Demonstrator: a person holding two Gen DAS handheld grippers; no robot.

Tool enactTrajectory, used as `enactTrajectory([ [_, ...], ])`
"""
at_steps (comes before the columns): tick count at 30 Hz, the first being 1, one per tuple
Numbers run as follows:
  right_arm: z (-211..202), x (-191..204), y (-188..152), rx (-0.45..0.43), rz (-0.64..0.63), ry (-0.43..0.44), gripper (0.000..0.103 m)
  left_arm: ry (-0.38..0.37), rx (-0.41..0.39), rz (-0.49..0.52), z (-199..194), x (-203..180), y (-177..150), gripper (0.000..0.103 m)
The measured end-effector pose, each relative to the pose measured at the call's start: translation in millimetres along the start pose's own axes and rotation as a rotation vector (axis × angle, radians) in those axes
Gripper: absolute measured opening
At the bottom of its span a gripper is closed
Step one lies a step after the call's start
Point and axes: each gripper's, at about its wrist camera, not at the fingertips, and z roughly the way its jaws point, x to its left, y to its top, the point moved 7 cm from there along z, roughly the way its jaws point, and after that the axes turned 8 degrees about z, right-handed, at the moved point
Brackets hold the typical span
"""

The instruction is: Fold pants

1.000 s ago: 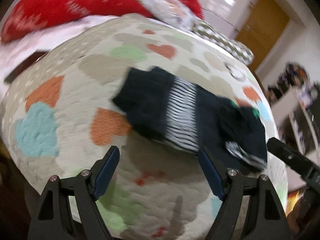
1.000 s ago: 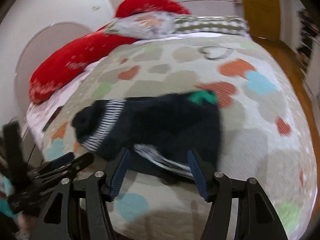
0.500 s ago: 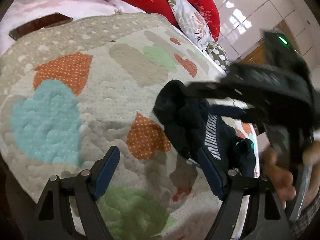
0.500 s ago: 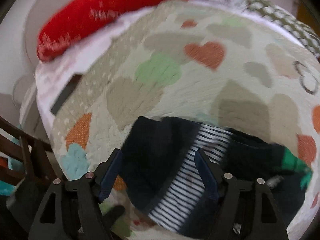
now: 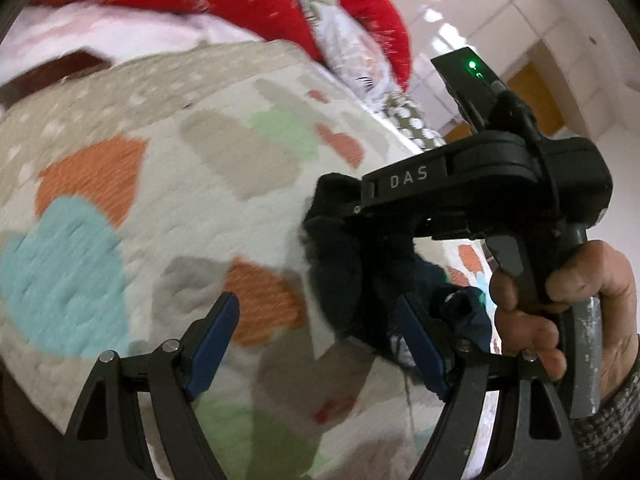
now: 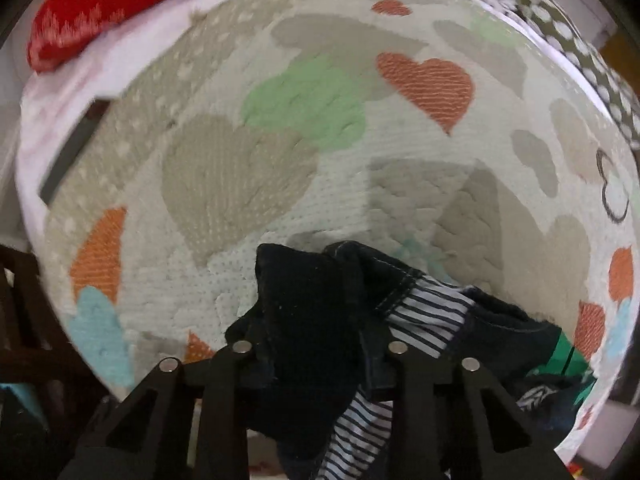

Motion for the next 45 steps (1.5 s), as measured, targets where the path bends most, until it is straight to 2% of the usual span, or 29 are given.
enactTrajectory([
  [2, -8.8, -6.0, -0.3, -0.014, 0.019, 0.035, 0.029, 0.014, -0.021, 0.074, 8.1, -14.2, 5.6, 0.08],
  [4, -18.6, -11.6, -1.3, -0.03, 0.032, 0.066, 0.028, 0.033, 0.002, 0.134, 22.4, -25.1, 7.1, 0.078],
  [5, -22.8, -13.5, -1.9, -0.037, 0.037, 0.077, 0.028, 0.011, 0.022, 0.139, 28.1, -29.9, 6.6, 0.059],
  [6, -28.6, -17.2, -3.2, -0.047, 0.048, 0.097, 0.028, -0.024, 0.048, 0.144, 32.8, -35.9, 6.0, 0.033],
  [8, -36.5, -22.6, -8.0, -0.061, 0.064, 0.127, 0.028, -0.05, 0.078, 0.17, 35.8, -48.9, 5.1, 0.016],
  [15, -73.3, -64.2, -23.0, -0.154, 0.169, 0.278, 0.028, -0.085, 0.074, 0.28, 27.9, -104.0, 1.1, 0.016],
  [21, -100.4, -127.7, -55.3, -0.254, 0.269, 0.362, 0.028, -0.099, 0.109, 0.435, 38.3, -169.9, -19.4, 0.016],
  [26, -100.7, -187.9, -81.9, -0.286, 0.39, 0.414, 0.028, -0.12, 0.166, 0.516, 64.0, -205.7, -40.5, 0.016],
  [29, -95.7, -221.7, -98.5, -0.31, 0.465, 0.462, 0.028, -0.14, 0.191, 0.543, 66.0, -217.1, -49.6, 0.016],
  [30, -92.7, -232.1, -104.0, -0.315, 0.492, 0.469, 0.031, -0.155, 0.199, 0.555, 63.2, -220.6, -53.1, 0.02],
  [31, -89.9, -241.7, -109.0, -0.319, 0.519, 0.467, 0.035, -0.169, 0.206, 0.564, 60.0, -222.3, -55.3, 0.025],
  [33, -84.4, -266.6, -120.6, -0.333, 0.576, 0.423, 0.035, -0.203, 0.21, 0.564, 50.0, -221.1, -56.3, 0.048],
  [35, -86.2, -288.9, -131.5, -0.376, 0.615, 0.363, 0.037, -0.229, 0.201, 0.551, 38.6, -217.7, -54.3, 0.05],
  [37, -95.0, -302.7, -140.2, -0.419, 0.64, 0.349, 0.042, -0.236, 0.19, 0.524, 28.8, -213.2, -49.8, 0.05],
  [40, -125.0, -318.0, -150.2, -0.531, 0.667, 0.323, 0.044, -0.163, 0.176, 0.466, 36.4, -197.7, -32.8, 0.05],
  [41, -132.3, -317.0, -150.4, -0.554, 0.668, 0.345, 0.044, -0.137, 0.184, 0.443, 42.3, -192.0, -29.6, 0.049],
  [42, -141.1, -314.2, -151.1, -0.578, 0.668, 0.403, 0.044, -0.123, 0.195, 0.416, 49.7, -186.2, -27.9, 0.049],
  [45, -156.6, -282.2, -144.9, -0.579, 0.631, 0.684, 0.044, -0.079, 0.231, 0.384, 65.3, -175.3, -35.0, 0.049],
])
